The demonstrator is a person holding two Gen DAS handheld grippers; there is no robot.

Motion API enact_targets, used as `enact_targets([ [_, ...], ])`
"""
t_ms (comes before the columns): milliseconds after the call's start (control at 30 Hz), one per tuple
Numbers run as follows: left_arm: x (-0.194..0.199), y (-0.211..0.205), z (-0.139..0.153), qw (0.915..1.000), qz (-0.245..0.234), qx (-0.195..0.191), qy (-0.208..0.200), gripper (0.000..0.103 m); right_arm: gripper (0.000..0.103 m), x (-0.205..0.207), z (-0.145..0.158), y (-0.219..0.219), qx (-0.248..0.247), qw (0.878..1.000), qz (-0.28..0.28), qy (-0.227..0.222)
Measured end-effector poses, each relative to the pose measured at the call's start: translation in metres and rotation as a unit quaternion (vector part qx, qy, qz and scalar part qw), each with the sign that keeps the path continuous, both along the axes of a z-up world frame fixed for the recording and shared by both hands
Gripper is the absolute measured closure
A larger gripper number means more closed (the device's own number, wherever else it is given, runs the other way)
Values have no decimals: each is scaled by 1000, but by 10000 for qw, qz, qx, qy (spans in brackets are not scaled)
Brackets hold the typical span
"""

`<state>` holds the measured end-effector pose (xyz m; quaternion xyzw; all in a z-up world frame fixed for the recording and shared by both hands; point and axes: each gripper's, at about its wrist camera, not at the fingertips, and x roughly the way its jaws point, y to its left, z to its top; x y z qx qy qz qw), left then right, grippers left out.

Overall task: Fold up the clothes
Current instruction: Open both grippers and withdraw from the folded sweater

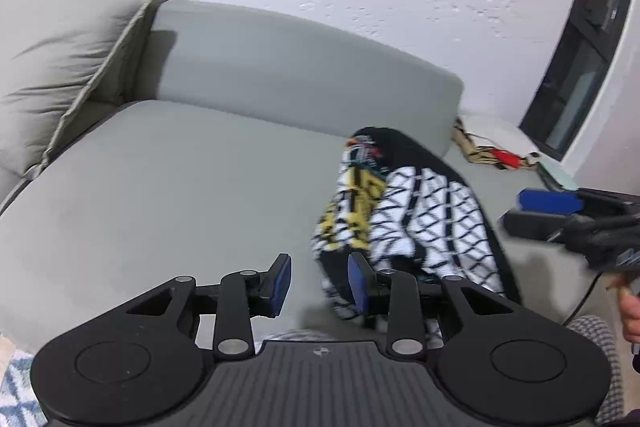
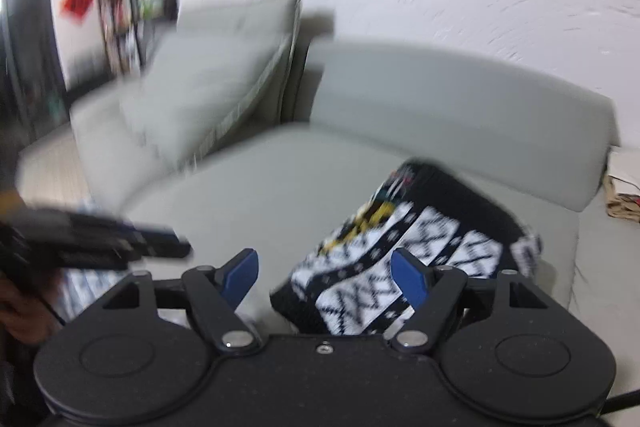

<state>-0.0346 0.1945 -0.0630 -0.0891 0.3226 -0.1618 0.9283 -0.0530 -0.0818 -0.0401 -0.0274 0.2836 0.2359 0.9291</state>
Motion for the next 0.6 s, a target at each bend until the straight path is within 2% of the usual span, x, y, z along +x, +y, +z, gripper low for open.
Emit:
enact_targets([
  [67,3,-12,3,9999,-102,69,-26,67,32,-11,9,-26,241,9991,-220,-261],
  [133,7,-24,4,9997,-211,147,-38,67,59,-23,17,-50,458,9966,-428,-526],
  [167,7,-31,5,9995,-274,171,-41,67,80,-30,17,-58,497,9953,-491,-670],
  [200,7,-37,5,9992,-350,181,-34,67,88,-36,19,-62,517,9940,-538,-806],
  [267,7,-49,5,9985,-513,204,-16,67,94,-52,20,-69,403,9905,-616,-1165],
  [333,6,-60,4,9976,-651,253,-25,67,101,-69,21,-66,-28,9809,-726,-1806],
  [433,6,-72,4,9964,-791,292,-22,67,103,-88,21,-55,-776,9532,-861,-2793],
  [600,7,-79,6,9959,-842,335,-23,67,103,-101,18,-49,-972,9245,-940,-3564],
])
